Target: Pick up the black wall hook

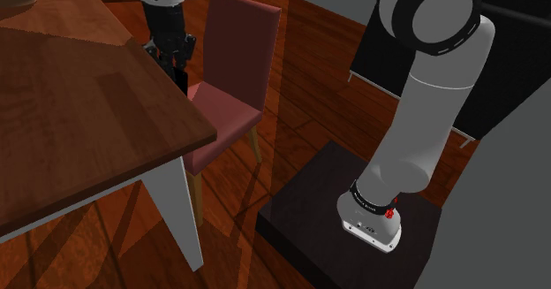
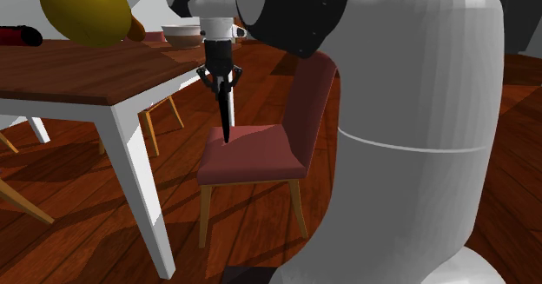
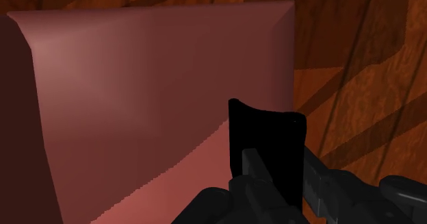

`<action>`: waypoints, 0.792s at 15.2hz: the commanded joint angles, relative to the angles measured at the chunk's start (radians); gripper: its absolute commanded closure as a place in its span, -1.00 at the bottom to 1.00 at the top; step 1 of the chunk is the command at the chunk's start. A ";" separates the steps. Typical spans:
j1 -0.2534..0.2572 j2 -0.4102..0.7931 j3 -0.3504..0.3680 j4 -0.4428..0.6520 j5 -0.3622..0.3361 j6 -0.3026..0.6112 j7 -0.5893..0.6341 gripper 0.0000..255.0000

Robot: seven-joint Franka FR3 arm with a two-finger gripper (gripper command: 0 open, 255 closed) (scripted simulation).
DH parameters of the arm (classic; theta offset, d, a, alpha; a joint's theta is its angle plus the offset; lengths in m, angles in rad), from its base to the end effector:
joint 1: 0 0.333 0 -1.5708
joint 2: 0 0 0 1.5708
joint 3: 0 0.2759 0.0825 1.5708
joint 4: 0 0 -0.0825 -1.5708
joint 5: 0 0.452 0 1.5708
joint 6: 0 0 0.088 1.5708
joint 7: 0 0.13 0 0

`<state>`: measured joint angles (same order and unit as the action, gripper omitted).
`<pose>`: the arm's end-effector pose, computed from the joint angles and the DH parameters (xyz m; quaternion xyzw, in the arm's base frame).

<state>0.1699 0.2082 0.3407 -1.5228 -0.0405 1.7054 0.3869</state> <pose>0.6026 0.3159 0.4704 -0.9980 -0.0615 0.0125 0.0101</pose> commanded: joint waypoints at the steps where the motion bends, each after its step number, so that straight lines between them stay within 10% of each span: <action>1: 0.002 -0.005 0.001 0.036 0.000 -0.025 0.002 1.00; 12: 0.015 0.033 0.007 0.226 -0.013 -0.178 0.011 1.00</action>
<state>0.1826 0.2370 0.3467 -1.3125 -0.0519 1.5364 0.3960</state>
